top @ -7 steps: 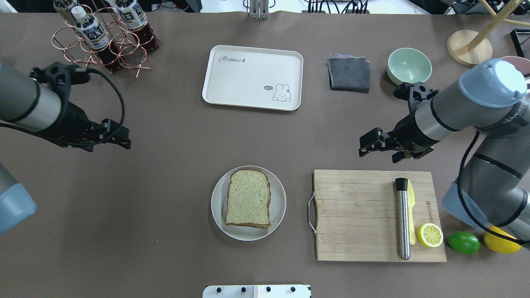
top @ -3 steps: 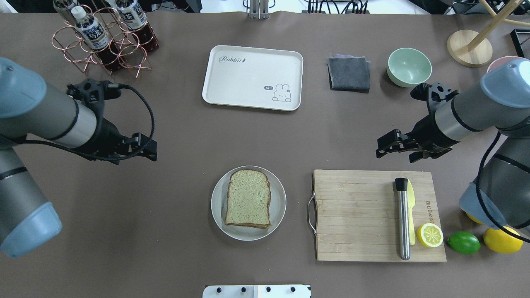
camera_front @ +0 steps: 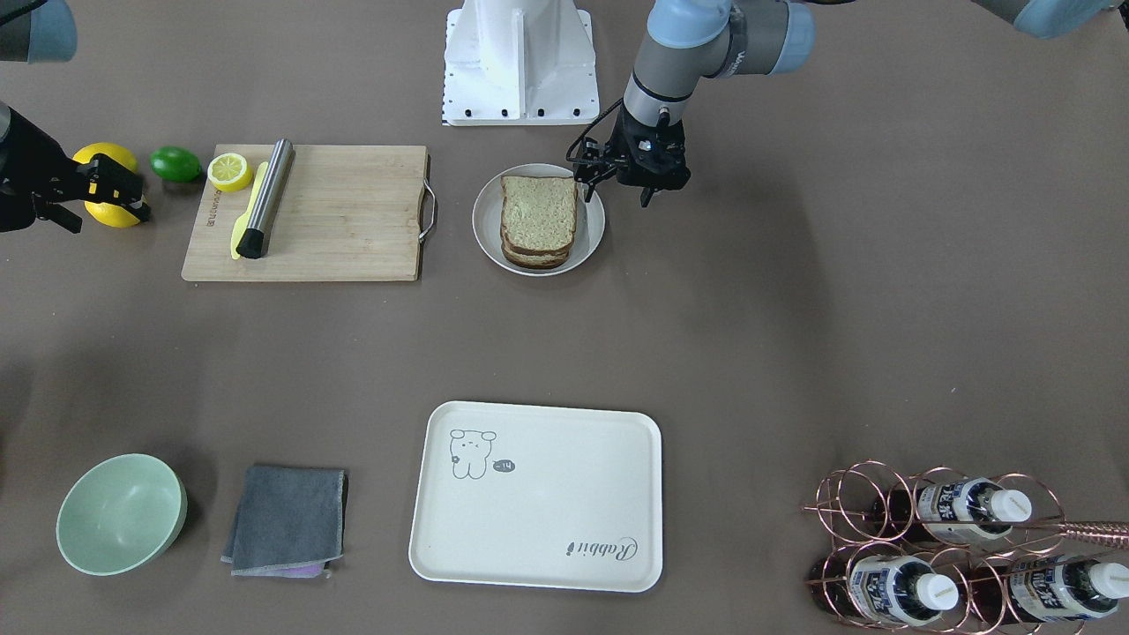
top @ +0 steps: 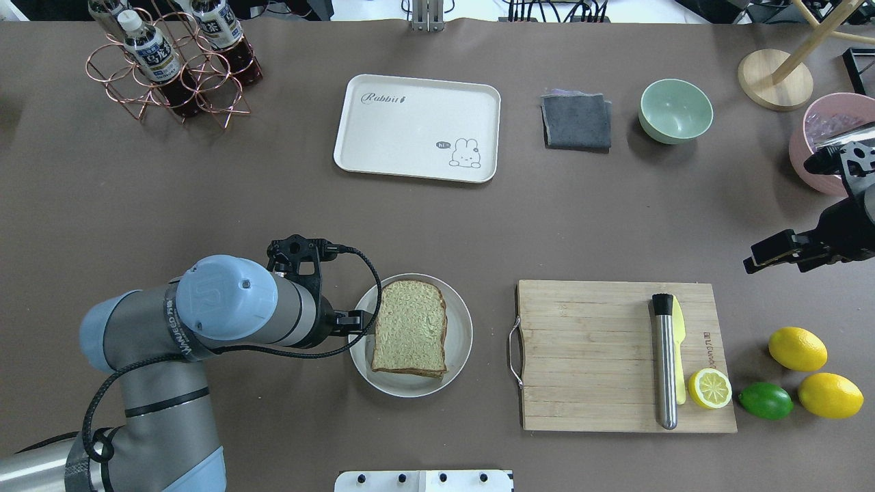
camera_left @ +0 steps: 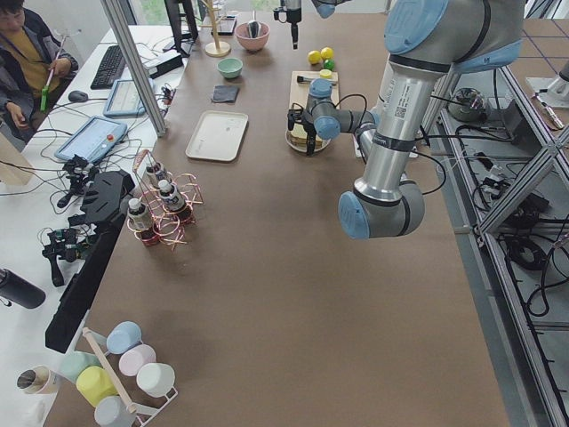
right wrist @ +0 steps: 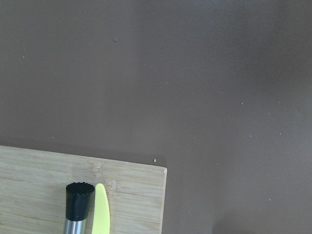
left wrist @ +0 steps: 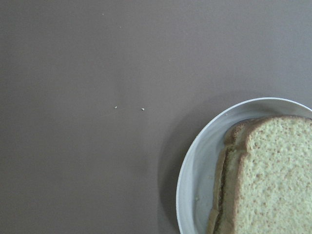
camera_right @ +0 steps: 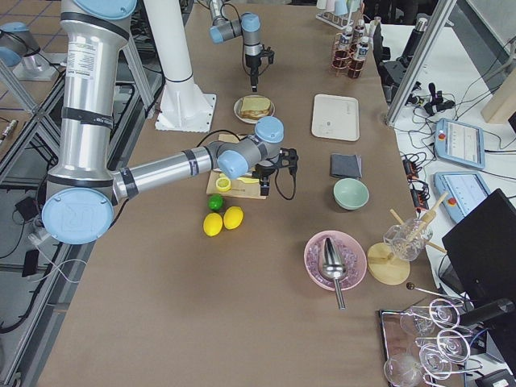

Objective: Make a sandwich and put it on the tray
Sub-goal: 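Grasp the white plate's rim with the left gripper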

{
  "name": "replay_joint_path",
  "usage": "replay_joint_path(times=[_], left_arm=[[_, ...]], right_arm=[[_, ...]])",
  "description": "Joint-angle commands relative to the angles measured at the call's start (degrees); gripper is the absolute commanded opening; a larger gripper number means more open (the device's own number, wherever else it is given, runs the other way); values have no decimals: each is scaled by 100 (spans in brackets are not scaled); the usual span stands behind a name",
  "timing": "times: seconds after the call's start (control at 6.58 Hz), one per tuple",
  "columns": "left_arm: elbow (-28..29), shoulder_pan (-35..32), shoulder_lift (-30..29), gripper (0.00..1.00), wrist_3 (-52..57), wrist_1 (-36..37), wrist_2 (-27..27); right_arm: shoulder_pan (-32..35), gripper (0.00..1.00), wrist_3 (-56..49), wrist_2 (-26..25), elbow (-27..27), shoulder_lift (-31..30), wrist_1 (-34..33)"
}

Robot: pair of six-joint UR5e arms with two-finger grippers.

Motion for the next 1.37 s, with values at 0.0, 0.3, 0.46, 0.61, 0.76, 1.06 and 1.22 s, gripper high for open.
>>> replay_joint_path(times=[0.0,0.3,0.46,0.61,0.76,1.06,1.22], left_arm=[[280,68,38,78,99,-466,118],[289,103,30,56,56,-468,179],[307,130,38,51,64,-494,197],[411,165,12,51,56,-564,197],[464,165,29,47,55,-704,197],[465,165,12,38,55,-723,197],[465,165,3,11,47,-723,197]], right_arm=[[-3,99,-21,-2,65,-76,3],[6,99,-30,-2,82,-102,3],[-3,99,-21,-2,152,-137,3],[5,99,-21,7,196,-155,3],[-3,99,-21,7,197,-155,3],[5,99,-21,15,205,-155,3],[14,99,-21,33,205,-155,3]])
